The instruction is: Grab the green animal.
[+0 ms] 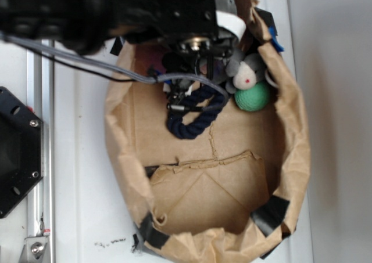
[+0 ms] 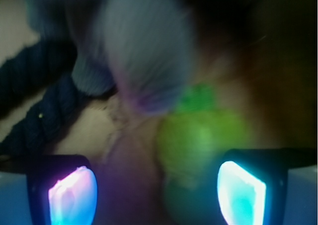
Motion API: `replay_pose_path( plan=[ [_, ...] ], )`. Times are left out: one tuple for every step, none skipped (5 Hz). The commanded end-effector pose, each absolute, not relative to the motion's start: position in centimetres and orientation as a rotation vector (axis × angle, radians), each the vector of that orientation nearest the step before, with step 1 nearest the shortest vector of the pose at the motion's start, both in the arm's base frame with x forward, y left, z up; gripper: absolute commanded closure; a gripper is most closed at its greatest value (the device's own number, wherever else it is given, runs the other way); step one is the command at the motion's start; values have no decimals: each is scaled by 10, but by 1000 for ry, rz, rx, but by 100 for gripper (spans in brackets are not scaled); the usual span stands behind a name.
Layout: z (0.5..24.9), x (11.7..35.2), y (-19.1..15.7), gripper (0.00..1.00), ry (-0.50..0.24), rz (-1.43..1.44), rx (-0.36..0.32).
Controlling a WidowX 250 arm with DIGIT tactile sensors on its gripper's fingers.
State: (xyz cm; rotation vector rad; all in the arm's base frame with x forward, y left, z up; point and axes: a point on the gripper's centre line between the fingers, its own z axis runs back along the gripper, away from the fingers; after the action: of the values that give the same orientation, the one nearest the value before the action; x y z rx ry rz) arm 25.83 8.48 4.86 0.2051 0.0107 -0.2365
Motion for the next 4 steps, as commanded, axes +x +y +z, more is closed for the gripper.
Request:
replay_pose_path(
  plan=[
    [39, 271, 94, 0, 28, -178, 211],
    [39, 272, 94, 100, 29, -164, 208],
    [39, 273, 94, 100, 31, -170, 212],
    [40, 273, 93, 100, 32, -173, 209]
  ],
)
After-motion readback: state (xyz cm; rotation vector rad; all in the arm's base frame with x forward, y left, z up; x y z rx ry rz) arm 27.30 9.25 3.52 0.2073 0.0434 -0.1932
